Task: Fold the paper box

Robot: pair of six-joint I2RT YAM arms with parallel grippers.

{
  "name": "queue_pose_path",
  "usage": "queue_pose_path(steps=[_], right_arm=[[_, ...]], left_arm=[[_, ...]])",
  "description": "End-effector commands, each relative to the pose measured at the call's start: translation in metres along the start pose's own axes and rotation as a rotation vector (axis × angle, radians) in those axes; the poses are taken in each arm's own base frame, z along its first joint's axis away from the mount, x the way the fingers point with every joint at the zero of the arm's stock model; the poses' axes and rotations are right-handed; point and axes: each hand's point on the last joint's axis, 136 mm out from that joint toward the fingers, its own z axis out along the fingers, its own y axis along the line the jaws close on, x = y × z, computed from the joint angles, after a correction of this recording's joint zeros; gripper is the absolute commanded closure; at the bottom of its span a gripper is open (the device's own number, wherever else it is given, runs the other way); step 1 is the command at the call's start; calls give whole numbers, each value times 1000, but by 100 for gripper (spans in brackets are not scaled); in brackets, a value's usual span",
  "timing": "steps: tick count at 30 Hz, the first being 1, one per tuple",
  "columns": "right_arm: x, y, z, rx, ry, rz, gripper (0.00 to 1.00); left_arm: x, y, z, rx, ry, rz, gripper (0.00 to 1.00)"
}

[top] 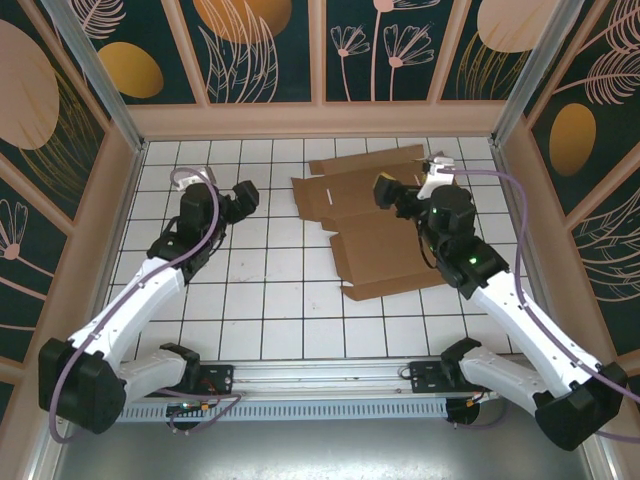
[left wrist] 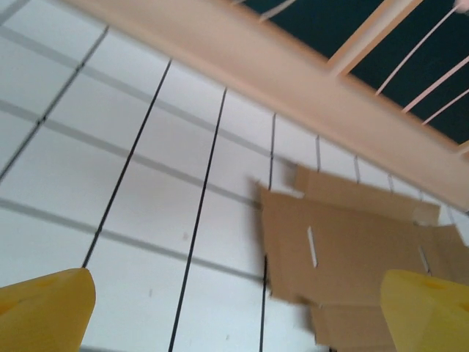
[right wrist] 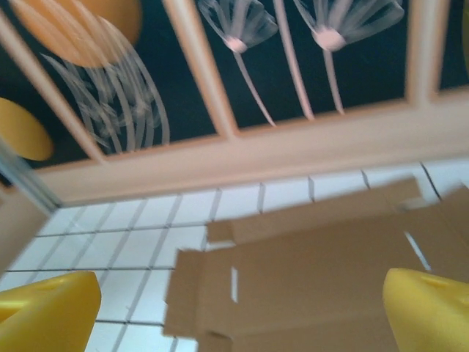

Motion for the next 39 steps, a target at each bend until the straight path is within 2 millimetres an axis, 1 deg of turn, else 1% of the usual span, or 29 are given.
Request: queue_pose_path(steps=[1, 3, 4, 6, 7, 8, 11, 12, 14, 15, 17, 18, 20, 22, 25, 26, 29, 31, 33, 34, 36, 37, 38, 39], right_arm=[[75, -19, 13, 105, 304, 20, 1], [112, -14, 19, 114, 424, -23, 1], [126, -13, 21, 117, 447, -17, 1], [150, -9, 24, 94, 494, 33, 1], [159, -4, 24, 47, 514, 11, 4], [168, 0, 24, 8, 519, -17, 10], [195, -13, 34, 50, 598, -63, 31], [208, -20, 38, 92, 648, -76, 39], [229, -28, 43, 132, 718, -102, 59], [240, -34, 44, 158, 741, -111, 65], [253, -40, 45, 173, 762, -119, 77], [259, -41, 45, 177, 774, -122, 80], [269, -43, 46, 172, 806, -136, 88], [282, -41, 49, 157, 850, -139, 100], [301, -22, 54, 77, 929, -150, 100], [308, -14, 55, 45, 958, -155, 100], [331, 1, 60, -6, 1039, -168, 100], [339, 19, 65, -66, 1064, -154, 100], [339, 52, 71, -182, 1071, -110, 100], [336, 77, 73, -266, 1069, -78, 100], [327, 120, 77, -403, 1048, -30, 100], [317, 140, 80, -470, 1032, 5, 100], [306, 153, 85, -507, 1013, 62, 98], [293, 158, 91, -531, 993, 128, 97]], left_arm=[[49, 16, 16, -51, 205, -85, 1], [72, 19, 24, -38, 282, -71, 1], [79, 22, 26, -36, 301, -68, 1], [95, 22, 29, 4, 342, -66, 1], [100, 21, 29, 27, 355, -70, 1], [105, 18, 28, 56, 366, -80, 1], [115, 12, 26, 129, 389, -89, 2], [116, 9, 26, 141, 394, -78, 5], [115, 7, 25, 152, 394, -55, 8], [114, 6, 23, 157, 389, -49, 10], [111, 7, 20, 158, 375, -52, 11], [112, 8, 20, 152, 375, -54, 12], [113, 8, 18, 156, 383, -54, 12], [114, 7, 17, 164, 387, -54, 12], [110, 3, 15, 179, 377, -63, 14], [109, 0, 14, 190, 380, -78, 15], [106, -12, 13, 239, 387, -113, 19], [101, -17, 13, 247, 378, -116, 19], [95, -19, 13, 248, 364, -115, 18], [93, -22, 13, 252, 359, -115, 18], [89, -26, 13, 262, 358, -116, 18], [87, -28, 13, 265, 355, -113, 18], [86, -30, 13, 268, 353, -111, 19], [85, -31, 14, 271, 351, -110, 20]])
